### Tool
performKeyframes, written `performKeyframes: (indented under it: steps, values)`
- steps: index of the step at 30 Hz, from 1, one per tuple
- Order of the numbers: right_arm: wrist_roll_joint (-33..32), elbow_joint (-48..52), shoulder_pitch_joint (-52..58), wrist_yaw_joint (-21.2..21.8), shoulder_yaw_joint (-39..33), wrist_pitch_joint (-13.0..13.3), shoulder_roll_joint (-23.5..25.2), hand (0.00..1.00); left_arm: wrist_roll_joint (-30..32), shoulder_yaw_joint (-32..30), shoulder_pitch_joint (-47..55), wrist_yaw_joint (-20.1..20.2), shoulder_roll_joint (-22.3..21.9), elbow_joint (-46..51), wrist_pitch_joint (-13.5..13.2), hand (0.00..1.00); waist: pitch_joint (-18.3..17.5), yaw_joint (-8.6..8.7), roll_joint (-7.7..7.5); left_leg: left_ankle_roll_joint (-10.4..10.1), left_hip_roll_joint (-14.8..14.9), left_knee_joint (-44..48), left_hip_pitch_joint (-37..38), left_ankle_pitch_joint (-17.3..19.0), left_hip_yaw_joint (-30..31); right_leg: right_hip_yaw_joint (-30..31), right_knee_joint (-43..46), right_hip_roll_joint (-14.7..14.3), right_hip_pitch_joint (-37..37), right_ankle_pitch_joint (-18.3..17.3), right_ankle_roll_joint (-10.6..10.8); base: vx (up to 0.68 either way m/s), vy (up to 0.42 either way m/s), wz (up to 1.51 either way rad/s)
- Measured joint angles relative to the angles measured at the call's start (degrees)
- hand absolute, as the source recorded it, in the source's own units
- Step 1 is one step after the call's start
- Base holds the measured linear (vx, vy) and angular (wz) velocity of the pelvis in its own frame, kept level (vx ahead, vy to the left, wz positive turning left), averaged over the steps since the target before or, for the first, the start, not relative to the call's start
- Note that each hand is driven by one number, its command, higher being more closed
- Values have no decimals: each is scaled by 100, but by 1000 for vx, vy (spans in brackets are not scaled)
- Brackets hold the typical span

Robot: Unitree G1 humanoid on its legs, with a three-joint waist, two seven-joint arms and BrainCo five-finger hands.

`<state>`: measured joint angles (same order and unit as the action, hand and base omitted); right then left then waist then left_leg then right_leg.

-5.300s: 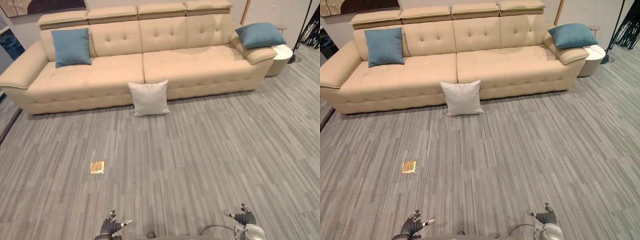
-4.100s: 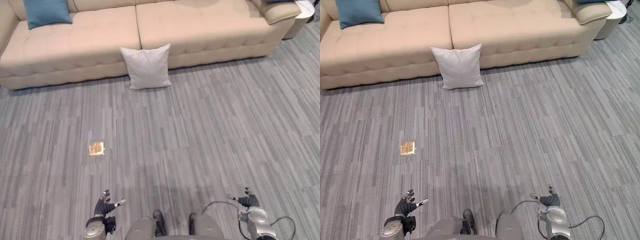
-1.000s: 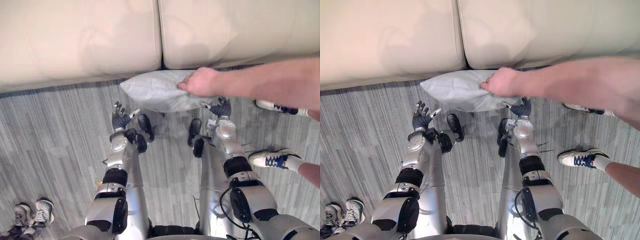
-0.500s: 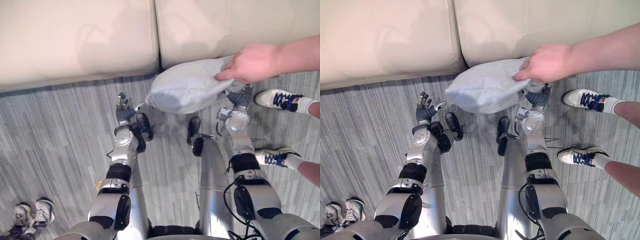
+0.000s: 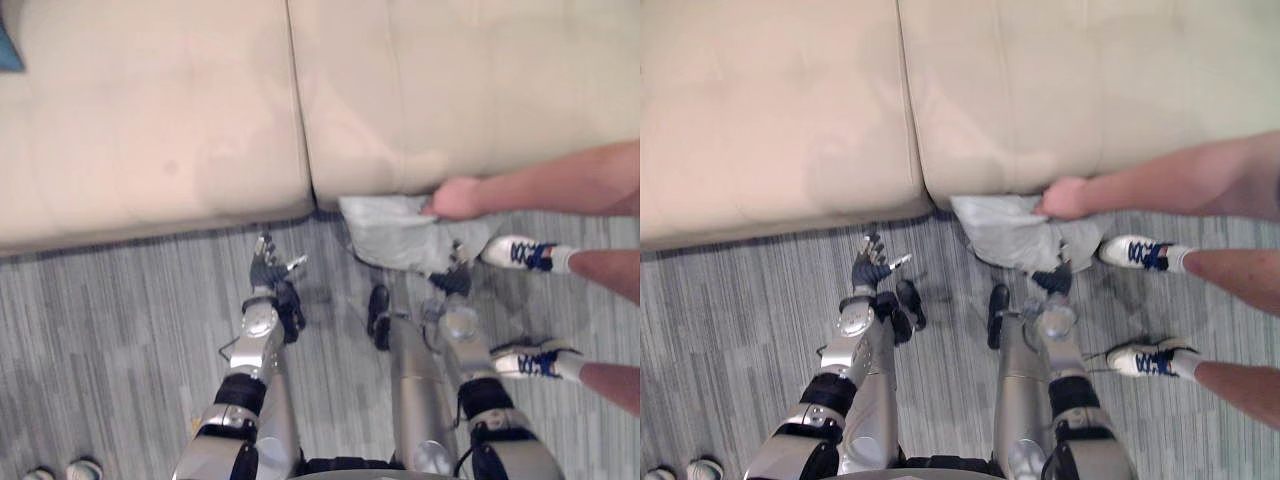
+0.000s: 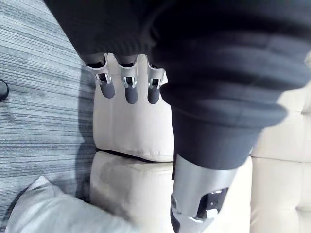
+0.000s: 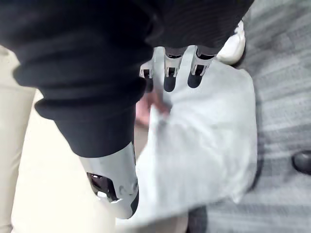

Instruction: Pick up cushions and gather them together orderly.

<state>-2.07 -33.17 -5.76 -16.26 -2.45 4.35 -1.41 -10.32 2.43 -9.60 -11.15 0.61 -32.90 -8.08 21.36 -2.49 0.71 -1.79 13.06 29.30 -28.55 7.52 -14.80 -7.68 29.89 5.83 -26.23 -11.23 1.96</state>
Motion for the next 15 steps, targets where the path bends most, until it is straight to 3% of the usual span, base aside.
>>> performKeyframes:
  steps: [3, 6, 9, 15]
  values:
    - [44, -491, 365, 145, -316, -48, -33, 0, 122, -49, 479, 124, 168, -526, 34, 0, -495, 23, -10, -50, -194, -727, 702, -184, -122, 13, -701, 16, 622, 172, 72, 211, 6, -3]
    - [65, -1293, 406, 279, -606, -118, -229, 0, 296, -89, 745, 276, 357, -1050, 106, 0, -744, 81, -9, -76, -375, -1405, 1239, -417, -186, 39, -1438, -21, 1160, 446, 117, 172, 18, -10]
    - [209, -1616, 470, 380, -805, -175, -376, 0, 459, -231, 914, 443, 436, -1355, 155, 0, -797, 160, -13, -85, -498, -1905, 1724, -575, -245, 91, -1980, -70, 1649, 660, 163, 117, 3, -9]
    - [322, -1995, 783, 531, -1012, -225, -413, 0, 734, -422, 1200, 517, 540, -1741, 172, 0, -1132, 176, -59, -134, -617, -2401, 2407, -617, -297, 172, -2415, -67, 2248, 728, 185, 75, 20, -10]
